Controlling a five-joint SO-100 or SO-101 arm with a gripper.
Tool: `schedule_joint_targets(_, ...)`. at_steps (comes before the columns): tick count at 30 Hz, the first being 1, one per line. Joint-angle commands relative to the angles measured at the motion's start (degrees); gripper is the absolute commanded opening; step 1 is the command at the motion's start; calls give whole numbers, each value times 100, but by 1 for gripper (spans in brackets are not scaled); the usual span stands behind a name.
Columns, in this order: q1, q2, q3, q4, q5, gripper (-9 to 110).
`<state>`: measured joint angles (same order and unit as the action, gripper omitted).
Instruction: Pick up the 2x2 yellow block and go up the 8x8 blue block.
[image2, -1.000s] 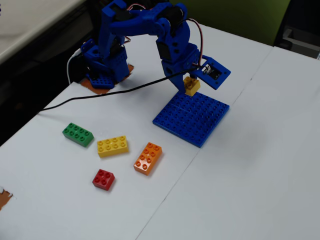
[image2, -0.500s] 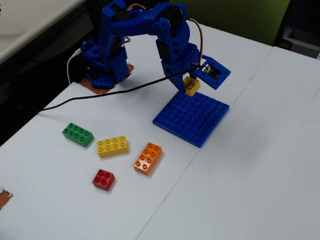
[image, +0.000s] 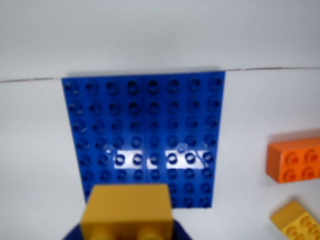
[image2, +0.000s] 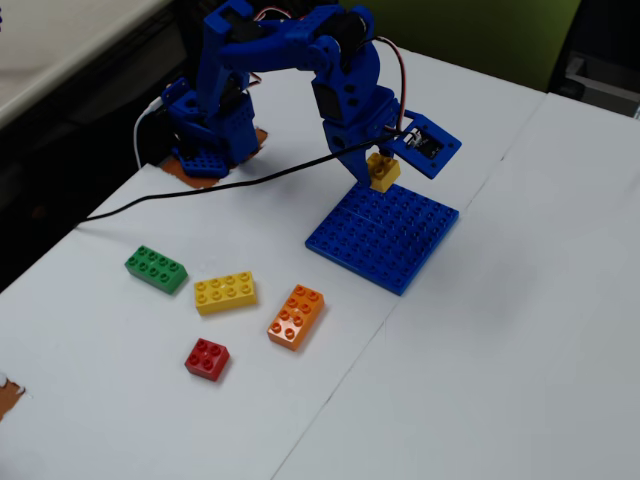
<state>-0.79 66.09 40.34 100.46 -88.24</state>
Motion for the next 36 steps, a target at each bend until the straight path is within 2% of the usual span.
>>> schedule_joint_targets(1,-35,70,-290,0,-53,0)
schedule_joint_targets(36,-9,26,-290,-9,-149,0)
